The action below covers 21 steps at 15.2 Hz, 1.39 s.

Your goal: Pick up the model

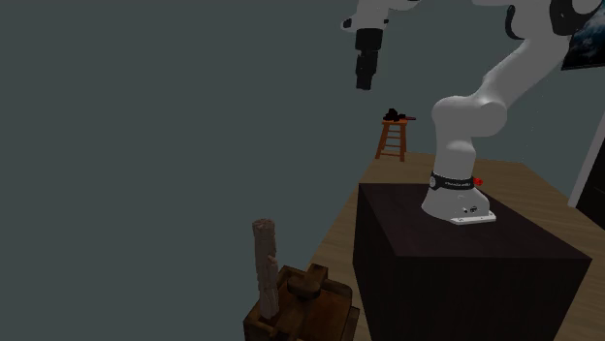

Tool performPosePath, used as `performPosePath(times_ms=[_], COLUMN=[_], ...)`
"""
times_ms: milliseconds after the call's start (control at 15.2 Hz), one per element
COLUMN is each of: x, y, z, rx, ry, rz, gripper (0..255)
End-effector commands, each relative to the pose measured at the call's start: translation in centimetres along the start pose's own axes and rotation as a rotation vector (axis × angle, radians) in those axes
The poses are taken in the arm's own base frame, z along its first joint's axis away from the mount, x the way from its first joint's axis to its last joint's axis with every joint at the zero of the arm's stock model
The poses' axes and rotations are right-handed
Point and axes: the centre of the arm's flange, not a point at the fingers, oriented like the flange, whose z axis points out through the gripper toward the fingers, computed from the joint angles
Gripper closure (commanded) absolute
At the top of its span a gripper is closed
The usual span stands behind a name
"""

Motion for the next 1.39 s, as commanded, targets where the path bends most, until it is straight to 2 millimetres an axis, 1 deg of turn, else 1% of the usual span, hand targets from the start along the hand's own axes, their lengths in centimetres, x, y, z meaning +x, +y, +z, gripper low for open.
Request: performPosePath(times_ms=[0, 1320], x=[0.0, 15.1], y=[0.0, -13.1], z=[0.0, 17.3], rx=[0.000, 0.017], ry=[0.000, -0.025], rz=[0.000, -0.053], gripper=[0, 0])
